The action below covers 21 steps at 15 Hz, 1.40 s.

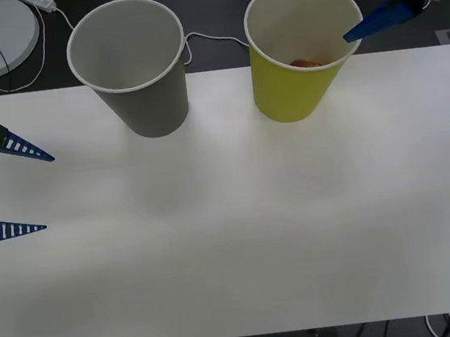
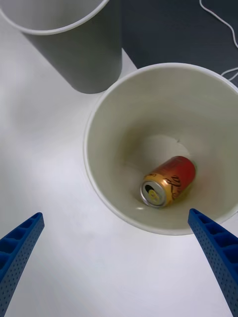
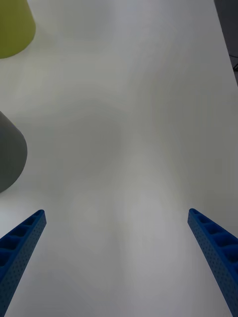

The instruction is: Put the can into the green bin and the plastic bottle into the gray bin

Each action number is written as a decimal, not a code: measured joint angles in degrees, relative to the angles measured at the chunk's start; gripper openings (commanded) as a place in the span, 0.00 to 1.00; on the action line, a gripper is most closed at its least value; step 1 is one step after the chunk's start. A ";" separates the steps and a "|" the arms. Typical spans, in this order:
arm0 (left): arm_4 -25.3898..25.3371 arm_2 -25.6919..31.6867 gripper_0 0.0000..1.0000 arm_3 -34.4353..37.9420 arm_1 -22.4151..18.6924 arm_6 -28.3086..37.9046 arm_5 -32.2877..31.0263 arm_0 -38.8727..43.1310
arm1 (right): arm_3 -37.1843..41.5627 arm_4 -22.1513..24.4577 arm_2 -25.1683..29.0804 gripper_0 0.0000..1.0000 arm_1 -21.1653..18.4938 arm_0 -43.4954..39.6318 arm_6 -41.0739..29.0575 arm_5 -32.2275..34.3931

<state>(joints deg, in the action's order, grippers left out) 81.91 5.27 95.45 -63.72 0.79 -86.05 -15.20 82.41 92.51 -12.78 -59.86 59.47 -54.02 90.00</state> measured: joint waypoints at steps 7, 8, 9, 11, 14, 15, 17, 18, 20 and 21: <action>0.00 0.00 1.00 0.00 0.00 0.00 0.00 0.00 | 3.08 -10.74 12.65 1.00 -4.58 -15.66 18.49 0.00; 0.00 0.00 1.00 0.00 0.00 0.00 0.00 0.00 | 4.39 -11.23 14.83 1.00 -4.74 -18.27 20.31 0.00; 0.00 0.00 1.00 0.00 0.00 0.00 0.00 0.00 | 6.01 -11.74 17.43 1.00 -4.85 -21.57 22.35 0.00; 0.00 0.00 1.00 0.00 0.00 0.00 0.00 0.00 | 8.33 -12.94 21.30 1.00 -4.90 -27.23 26.03 0.00; 0.00 0.00 1.00 0.00 0.00 0.00 0.00 0.00 | 9.85 -15.78 25.78 1.00 -4.73 -35.21 32.35 0.00; 0.00 0.00 1.00 0.00 0.00 0.00 0.00 0.00 | 9.88 -16.69 26.66 1.00 -4.58 -37.13 34.44 0.00; 0.00 0.00 1.00 0.00 0.00 0.00 0.00 0.00 | 9.88 -17.95 29.03 1.00 -3.64 -41.40 39.01 0.00; 0.00 0.00 1.00 0.00 0.00 0.00 0.00 0.00 | 9.88 -18.16 30.18 1.00 -2.82 -43.23 41.01 0.00; 0.00 0.00 1.00 0.00 0.00 0.00 0.00 0.00 | 9.88 -18.48 31.40 1.00 -1.92 -46.22 44.25 0.00; 0.00 0.00 1.00 0.00 0.00 0.00 0.00 0.00 | 9.77 -18.50 31.77 1.00 -1.68 -47.51 45.79 0.00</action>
<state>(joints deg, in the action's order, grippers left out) 81.91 5.27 95.45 -63.72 0.79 -86.05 -15.20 92.18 74.00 19.00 -61.54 11.97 -8.23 90.00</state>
